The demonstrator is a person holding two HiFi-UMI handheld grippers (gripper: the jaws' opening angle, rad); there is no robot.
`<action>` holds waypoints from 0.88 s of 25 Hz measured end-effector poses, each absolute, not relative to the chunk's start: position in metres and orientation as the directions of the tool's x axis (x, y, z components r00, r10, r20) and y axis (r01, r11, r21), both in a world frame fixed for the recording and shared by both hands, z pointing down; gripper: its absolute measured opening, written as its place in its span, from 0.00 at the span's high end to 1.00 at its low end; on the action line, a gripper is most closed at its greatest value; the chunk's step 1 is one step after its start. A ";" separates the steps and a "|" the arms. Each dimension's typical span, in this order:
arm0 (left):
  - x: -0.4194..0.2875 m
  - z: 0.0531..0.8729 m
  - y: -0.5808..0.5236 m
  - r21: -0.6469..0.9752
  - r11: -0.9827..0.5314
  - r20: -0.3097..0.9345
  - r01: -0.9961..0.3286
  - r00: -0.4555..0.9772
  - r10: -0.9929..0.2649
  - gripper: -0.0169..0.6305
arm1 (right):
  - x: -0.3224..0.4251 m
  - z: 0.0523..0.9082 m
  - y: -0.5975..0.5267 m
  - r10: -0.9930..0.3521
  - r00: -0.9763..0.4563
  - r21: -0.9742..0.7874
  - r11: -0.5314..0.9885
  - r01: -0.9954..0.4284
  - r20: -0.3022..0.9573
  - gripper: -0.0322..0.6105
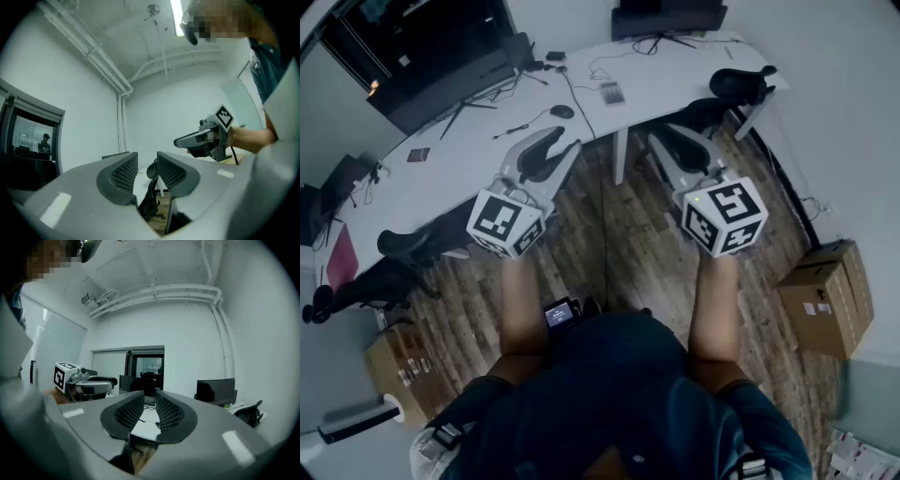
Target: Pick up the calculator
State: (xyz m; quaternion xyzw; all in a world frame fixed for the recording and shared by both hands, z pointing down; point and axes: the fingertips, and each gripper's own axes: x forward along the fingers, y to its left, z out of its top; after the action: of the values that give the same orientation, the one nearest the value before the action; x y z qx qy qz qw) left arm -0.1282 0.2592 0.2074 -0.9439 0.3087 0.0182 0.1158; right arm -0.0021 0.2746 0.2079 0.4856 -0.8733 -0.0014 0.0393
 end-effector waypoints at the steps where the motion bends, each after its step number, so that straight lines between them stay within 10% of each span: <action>1: -0.130 0.207 0.257 -0.202 -0.782 -0.106 -0.589 0.807 -0.581 0.78 | -0.004 0.208 0.273 -0.849 -0.524 0.041 0.528 -0.849 0.069 0.85; 22: -0.195 0.214 0.220 -0.162 -0.822 -0.138 -0.547 0.837 -0.530 0.78 | -0.066 0.209 0.249 -0.887 -0.458 0.000 0.459 -0.889 0.061 0.85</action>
State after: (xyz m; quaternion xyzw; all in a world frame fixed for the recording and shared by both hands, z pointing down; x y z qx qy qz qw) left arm -0.1953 0.2198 0.2142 -0.9534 0.2822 0.0435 0.0976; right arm -0.0657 0.2492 0.2093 0.5200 -0.8536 0.0159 0.0260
